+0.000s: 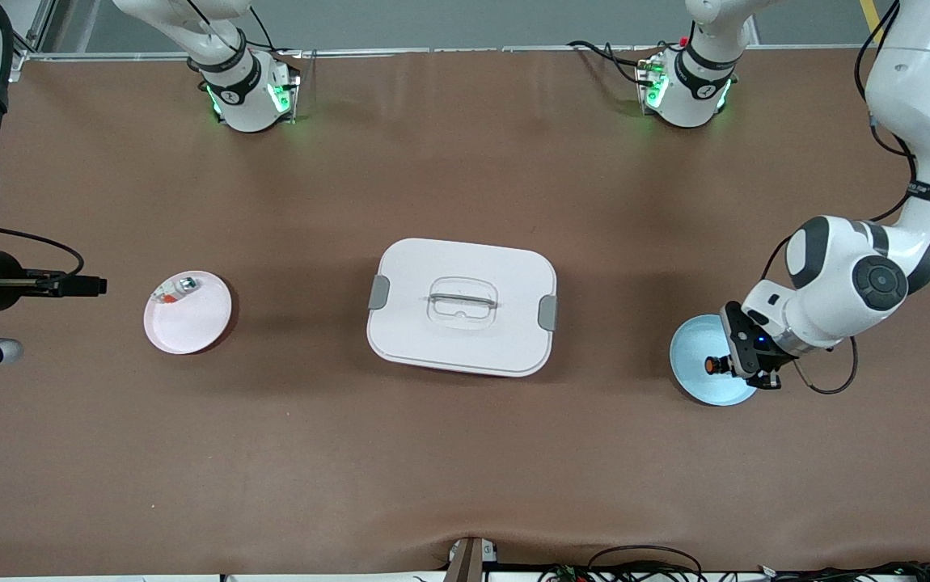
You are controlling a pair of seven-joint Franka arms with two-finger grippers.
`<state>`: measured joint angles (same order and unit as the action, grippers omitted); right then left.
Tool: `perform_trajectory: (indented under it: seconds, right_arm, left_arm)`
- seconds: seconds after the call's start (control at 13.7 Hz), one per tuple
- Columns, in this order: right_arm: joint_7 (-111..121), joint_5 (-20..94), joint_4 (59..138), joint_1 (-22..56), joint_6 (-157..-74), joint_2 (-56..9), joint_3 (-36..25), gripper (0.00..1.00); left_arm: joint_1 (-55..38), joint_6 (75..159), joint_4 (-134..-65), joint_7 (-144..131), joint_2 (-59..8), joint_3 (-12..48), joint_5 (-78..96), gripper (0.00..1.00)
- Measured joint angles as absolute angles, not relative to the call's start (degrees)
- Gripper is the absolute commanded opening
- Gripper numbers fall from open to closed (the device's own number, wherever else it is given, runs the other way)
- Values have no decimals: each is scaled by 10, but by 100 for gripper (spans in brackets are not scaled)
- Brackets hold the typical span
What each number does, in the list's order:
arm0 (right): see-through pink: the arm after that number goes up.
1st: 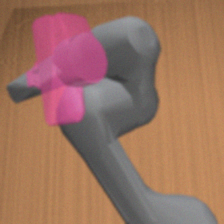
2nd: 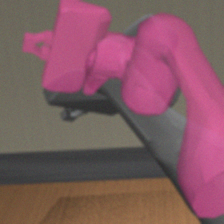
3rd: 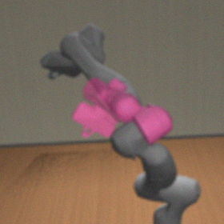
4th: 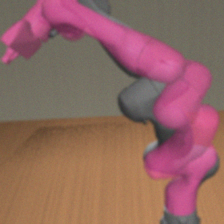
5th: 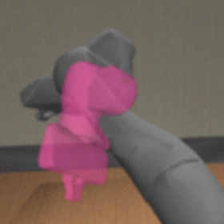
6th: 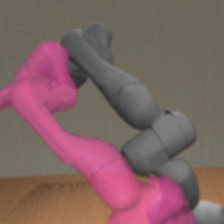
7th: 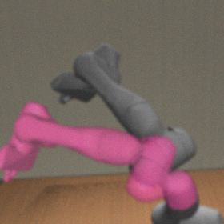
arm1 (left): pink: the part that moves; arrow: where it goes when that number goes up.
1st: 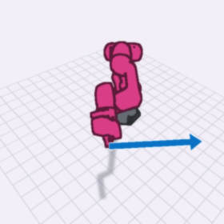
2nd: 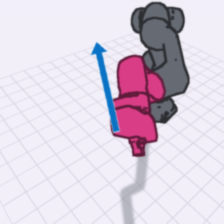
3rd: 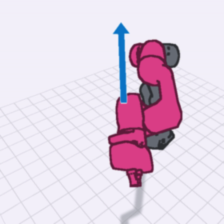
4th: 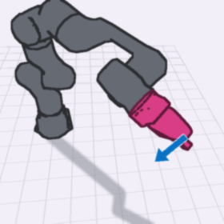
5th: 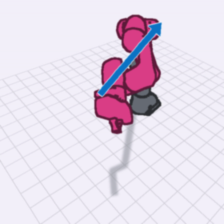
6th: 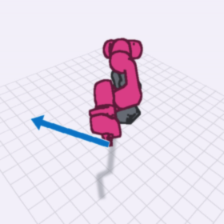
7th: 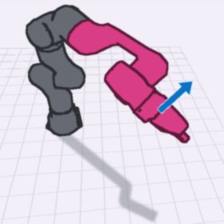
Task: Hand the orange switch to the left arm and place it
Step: 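Lower the switch onto the light-blue plate with the left gripper, then open the left gripper to release the switch on the plate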
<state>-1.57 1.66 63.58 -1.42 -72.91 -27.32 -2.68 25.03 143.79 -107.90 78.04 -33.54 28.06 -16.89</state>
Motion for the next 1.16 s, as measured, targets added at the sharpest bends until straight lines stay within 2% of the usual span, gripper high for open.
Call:
perform_trajectory:
  seconds: [0.44, 0.51, 0.66, 0.73, 1.16]
  right_arm:
    - [-16, 14, 623, -26, -756, -250, -28, 100]
    - [-16, 14, 623, -30, -756, -241, -28, 100]
    - [-14, 14, 622, -33, -756, -228, -27, 100]
    - [-14, 14, 622, -33, -755, -222, -26, 100]
    - [-14, 14, 625, -44, -746, -210, -25, 100]
  left_arm:
    - [255, 1456, -1080, 799, -369, 281, -214, 0]
    - [256, 1456, -1080, 799, -372, 281, -214, 5]
    - [259, 1457, -1080, 799, -376, 281, -214, 45]
    - [261, 1457, -1081, 799, -378, 281, -214, 99]
    - [276, 1445, -1074, 756, -374, 282, -214, 100]
